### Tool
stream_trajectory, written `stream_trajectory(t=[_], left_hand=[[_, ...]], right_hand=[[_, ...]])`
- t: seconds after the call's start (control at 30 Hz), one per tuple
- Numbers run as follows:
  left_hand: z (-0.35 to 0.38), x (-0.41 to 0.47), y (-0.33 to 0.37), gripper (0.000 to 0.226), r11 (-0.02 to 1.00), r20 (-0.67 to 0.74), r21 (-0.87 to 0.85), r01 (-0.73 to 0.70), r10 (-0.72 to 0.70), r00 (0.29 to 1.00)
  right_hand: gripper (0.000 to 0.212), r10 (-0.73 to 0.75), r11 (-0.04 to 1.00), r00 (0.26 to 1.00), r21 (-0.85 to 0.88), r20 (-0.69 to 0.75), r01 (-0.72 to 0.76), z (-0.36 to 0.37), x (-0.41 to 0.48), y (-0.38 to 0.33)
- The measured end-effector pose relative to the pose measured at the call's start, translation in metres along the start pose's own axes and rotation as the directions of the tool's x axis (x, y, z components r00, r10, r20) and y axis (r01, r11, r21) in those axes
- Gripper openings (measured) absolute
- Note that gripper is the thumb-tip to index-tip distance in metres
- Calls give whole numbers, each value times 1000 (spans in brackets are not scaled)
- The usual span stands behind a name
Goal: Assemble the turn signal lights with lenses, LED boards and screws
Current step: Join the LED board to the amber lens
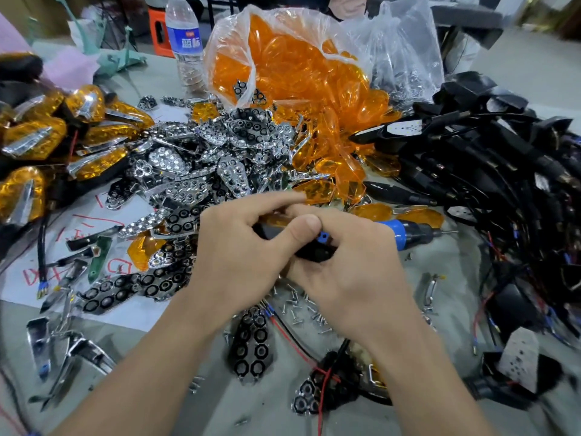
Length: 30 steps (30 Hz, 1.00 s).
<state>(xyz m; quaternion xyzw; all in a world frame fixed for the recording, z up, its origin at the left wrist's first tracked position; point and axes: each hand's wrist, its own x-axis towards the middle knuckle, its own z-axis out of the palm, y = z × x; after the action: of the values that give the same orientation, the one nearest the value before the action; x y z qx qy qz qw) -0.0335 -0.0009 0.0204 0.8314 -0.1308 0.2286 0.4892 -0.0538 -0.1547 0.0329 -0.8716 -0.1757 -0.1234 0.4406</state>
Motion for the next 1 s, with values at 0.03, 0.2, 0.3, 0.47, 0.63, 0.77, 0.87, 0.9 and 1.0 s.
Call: stream_trajectory(t=[0.03, 0.2, 0.3, 0.47, 0.63, 0.77, 0.87, 0.9, 1.0], left_hand=[[1, 4, -2, 46, 995, 30, -76, 59, -57, 998], [5, 7, -6, 46, 654, 324, -612, 445, -306, 895], [2, 6, -7, 29, 614, 331, -638, 464, -325, 886], [-2, 7, -8, 38, 651, 351, -577, 494, -348, 869], [-5, 6, -6, 43, 640, 351, -596, 485, -335, 874], [-4, 7, -7, 47, 604, 370, -636, 480, -307, 877], [-3, 8, -7, 51, 604, 369, -659, 449, -261, 892], [-3, 8, -7, 51, 617, 362, -656, 434, -248, 899], [-1, 6, -8, 47, 674, 345, -616, 408, -235, 909]], right_hand=[[44, -4, 1000, 996, -4, -87, 3, 2, 0, 1], [61, -34, 999, 965, 9, -259, 38, 5, 0, 6], [57, 96, 987, 983, 139, -155, -75, -2, 3, 9], [48, 226, 860, 967, 443, 114, -253, -11, 10, 17], [42, 171, 898, 985, 408, 27, -167, -4, 7, 22], [46, 199, 868, 978, 453, 58, -203, -8, 11, 23], [42, 318, 737, 941, 594, 115, -321, -13, 12, 22], [42, 354, 730, 927, 582, 127, -359, -15, 12, 22], [33, 352, 768, 921, 512, 165, -385, -14, 13, 24]])
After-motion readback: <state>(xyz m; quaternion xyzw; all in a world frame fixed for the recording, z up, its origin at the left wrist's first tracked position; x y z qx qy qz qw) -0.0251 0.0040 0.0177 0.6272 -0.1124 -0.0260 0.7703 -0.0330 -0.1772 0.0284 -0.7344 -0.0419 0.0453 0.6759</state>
